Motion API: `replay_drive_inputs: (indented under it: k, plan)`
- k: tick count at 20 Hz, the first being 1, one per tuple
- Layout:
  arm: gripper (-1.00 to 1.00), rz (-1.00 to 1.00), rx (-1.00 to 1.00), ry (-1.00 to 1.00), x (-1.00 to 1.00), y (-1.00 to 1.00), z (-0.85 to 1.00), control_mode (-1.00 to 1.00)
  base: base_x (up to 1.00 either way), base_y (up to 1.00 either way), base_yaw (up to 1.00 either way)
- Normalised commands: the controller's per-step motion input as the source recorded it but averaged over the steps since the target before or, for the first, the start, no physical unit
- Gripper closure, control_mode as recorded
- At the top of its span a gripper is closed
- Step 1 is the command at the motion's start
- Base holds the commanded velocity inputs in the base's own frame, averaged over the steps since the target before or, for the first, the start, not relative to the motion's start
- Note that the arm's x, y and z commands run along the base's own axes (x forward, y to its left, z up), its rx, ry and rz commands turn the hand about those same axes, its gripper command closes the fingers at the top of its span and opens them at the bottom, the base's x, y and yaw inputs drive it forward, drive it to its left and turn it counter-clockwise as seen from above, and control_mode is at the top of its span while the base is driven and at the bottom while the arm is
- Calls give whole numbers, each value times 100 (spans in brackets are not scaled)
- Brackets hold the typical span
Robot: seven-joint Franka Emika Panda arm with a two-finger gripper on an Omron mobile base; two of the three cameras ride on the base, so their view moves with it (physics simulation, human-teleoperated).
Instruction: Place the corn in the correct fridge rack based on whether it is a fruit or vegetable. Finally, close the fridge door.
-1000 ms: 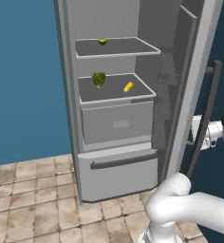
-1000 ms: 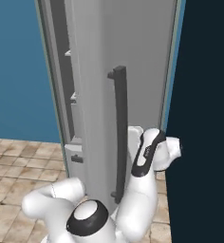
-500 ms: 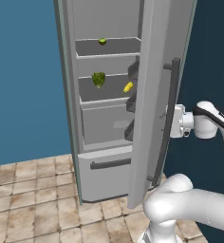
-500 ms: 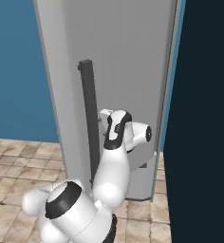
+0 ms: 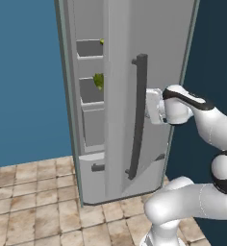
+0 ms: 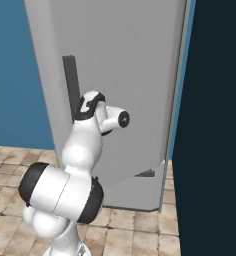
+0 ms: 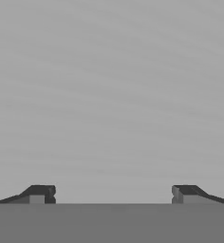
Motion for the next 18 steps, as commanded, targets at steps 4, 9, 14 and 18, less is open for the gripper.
replay_drive_inputs:
  k: [4, 9, 14, 18]
  plan:
    - [-100, -26, -1, 8, 62, 30, 48, -100, 0, 0, 0]
    - [-100, -20, 0, 14, 61, 1, 7, -100, 0, 0, 0]
    - [-100, -16, 0, 15, 54, 0, -9, -100, 0, 0, 0]
    - [-100, -16, 0, 12, 61, 0, -26, -100, 0, 0, 0]
